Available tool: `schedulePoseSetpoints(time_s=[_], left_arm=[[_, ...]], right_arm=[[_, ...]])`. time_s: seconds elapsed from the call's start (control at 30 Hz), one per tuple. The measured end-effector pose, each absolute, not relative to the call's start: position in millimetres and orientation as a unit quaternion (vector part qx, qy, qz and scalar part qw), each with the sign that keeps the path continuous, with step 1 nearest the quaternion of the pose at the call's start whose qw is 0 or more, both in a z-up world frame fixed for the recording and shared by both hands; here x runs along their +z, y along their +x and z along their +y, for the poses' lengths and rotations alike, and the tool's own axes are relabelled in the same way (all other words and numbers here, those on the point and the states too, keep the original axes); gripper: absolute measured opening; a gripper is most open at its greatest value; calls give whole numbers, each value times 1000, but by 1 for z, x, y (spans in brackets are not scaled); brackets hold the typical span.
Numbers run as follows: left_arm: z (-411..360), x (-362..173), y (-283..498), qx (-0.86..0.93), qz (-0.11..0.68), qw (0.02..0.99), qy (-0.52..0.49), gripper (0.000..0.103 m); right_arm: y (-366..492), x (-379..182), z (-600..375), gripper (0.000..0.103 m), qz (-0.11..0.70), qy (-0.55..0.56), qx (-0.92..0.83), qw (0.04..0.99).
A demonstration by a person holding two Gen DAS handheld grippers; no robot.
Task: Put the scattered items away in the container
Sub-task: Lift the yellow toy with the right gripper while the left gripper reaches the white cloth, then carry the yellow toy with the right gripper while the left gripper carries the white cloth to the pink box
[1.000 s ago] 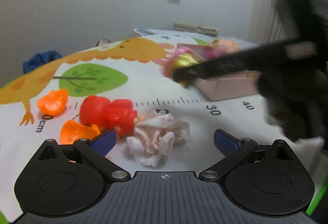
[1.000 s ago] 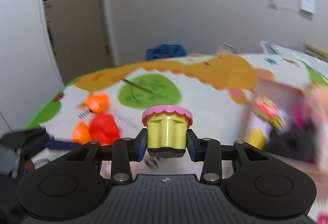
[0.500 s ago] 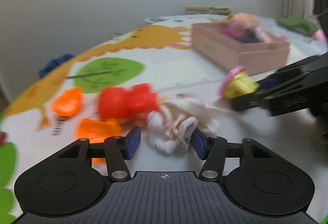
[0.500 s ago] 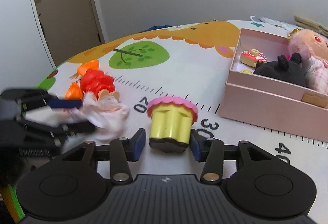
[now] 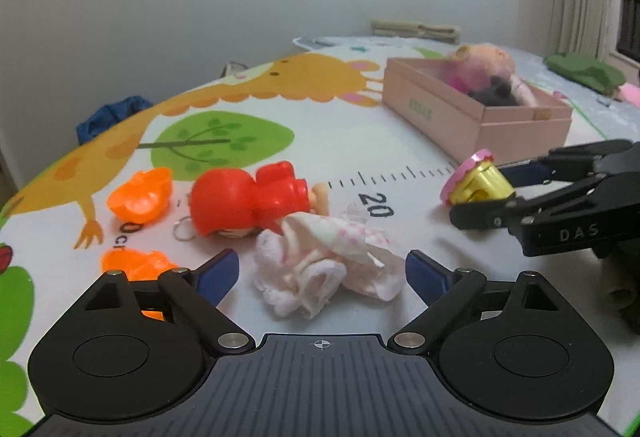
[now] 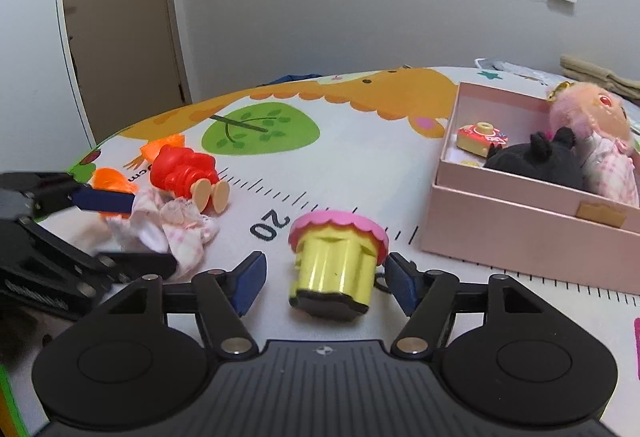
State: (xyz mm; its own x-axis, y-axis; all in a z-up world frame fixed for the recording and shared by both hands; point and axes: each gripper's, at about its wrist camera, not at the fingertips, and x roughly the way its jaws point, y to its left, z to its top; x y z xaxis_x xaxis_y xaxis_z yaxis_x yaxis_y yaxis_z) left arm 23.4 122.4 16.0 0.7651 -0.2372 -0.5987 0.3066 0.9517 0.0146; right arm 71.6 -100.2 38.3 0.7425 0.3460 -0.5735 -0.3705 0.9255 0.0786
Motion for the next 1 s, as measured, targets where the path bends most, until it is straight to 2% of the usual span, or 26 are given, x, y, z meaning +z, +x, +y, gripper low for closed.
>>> schedulePoseSetpoints(time_s=[0.03, 0.07, 0.1, 0.33, 0.47, 1.0], left_arm=[[120, 15, 23, -146, 311, 937, 57, 86], [118, 15, 23, -146, 312, 937, 59, 80], [116, 14, 23, -147, 313, 936, 60, 71], [99, 10, 20, -155, 318, 933, 69, 54], [83, 12, 10, -182, 318, 929, 62, 51], [-9, 36, -32, -236, 298, 920, 96, 51]], right_arm=[[73, 38, -100, 65, 304, -21, 193, 933], [75, 37, -99, 57, 308, -23, 193, 931], [77, 36, -98, 44, 313, -25, 193, 930], [62, 41, -106, 42, 314, -29, 175, 933], [45, 45, -119, 42, 319, -24, 149, 936], [-40, 52, -189, 42, 277, 20, 77, 958]])
